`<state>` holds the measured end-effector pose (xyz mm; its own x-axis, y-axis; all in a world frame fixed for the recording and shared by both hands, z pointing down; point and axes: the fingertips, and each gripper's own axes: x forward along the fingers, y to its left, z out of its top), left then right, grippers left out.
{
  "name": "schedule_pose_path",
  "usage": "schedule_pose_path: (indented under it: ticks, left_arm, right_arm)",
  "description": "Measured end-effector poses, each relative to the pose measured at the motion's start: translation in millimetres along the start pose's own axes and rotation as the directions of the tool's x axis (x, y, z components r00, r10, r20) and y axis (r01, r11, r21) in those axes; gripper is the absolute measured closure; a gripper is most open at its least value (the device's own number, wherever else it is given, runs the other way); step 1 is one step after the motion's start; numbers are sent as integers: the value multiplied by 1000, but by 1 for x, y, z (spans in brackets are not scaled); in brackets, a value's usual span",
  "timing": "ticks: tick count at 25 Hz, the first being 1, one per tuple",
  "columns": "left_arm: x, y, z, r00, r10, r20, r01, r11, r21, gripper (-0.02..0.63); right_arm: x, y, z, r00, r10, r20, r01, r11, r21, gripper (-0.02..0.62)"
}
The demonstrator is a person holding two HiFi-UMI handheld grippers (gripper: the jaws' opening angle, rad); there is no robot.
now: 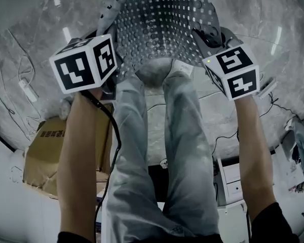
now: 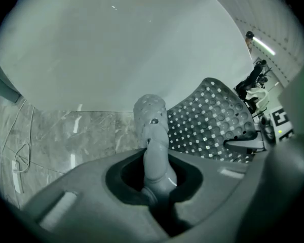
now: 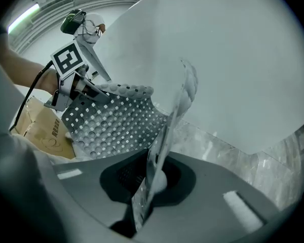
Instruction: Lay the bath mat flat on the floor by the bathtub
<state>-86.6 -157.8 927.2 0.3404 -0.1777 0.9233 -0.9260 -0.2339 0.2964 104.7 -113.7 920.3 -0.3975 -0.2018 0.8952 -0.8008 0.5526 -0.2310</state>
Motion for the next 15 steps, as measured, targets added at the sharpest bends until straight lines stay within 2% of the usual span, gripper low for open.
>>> schedule_pose_path:
  ticks: [5,10,15]
  left_arm:
    - [22,14,-5,1000,2,2,-1,1000,-23,577]
    - [38,30,-3,1000,14,5,-14,999,-37,575]
    - [59,30,1,1000,8,-4,-8,1000,12,575]
  right_arm:
    - [20,-17,-3,999,-30,-19,30,1000,3,568]
    - [35,-32,-2,999,-43,-15,44,997,56,568]
    - [51,-43,-7,999,-44,-23,46,996,72,568]
